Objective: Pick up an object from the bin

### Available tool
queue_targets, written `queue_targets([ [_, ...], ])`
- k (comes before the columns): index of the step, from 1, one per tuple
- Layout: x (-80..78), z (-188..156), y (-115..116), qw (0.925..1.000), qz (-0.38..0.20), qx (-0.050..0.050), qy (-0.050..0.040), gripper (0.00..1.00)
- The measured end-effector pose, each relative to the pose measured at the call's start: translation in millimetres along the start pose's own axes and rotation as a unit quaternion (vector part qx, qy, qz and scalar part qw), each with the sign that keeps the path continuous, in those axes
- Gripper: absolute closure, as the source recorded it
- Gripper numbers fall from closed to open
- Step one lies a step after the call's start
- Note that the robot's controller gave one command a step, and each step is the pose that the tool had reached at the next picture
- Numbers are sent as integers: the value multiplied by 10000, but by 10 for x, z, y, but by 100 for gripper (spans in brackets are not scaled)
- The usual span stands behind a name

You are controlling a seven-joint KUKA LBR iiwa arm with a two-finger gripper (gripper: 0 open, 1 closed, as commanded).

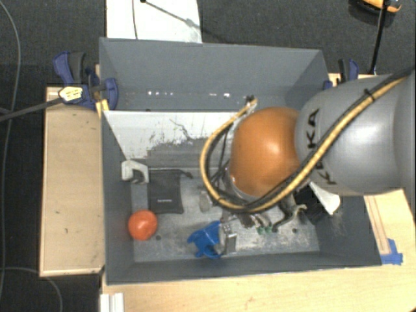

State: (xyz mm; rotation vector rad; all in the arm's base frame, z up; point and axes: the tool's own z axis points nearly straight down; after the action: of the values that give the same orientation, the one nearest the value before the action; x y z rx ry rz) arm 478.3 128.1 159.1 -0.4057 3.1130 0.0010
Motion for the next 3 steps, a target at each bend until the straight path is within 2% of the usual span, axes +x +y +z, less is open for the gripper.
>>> queue_targets([
  [1, 1, 728, -86, 9996, -279, -12, -5, 0],
  [2, -25, 961, -45, 10000, -10, -7, -73, 100],
  [3, -10, 940, -39, 10000, 26, -5, -54, 100],
])
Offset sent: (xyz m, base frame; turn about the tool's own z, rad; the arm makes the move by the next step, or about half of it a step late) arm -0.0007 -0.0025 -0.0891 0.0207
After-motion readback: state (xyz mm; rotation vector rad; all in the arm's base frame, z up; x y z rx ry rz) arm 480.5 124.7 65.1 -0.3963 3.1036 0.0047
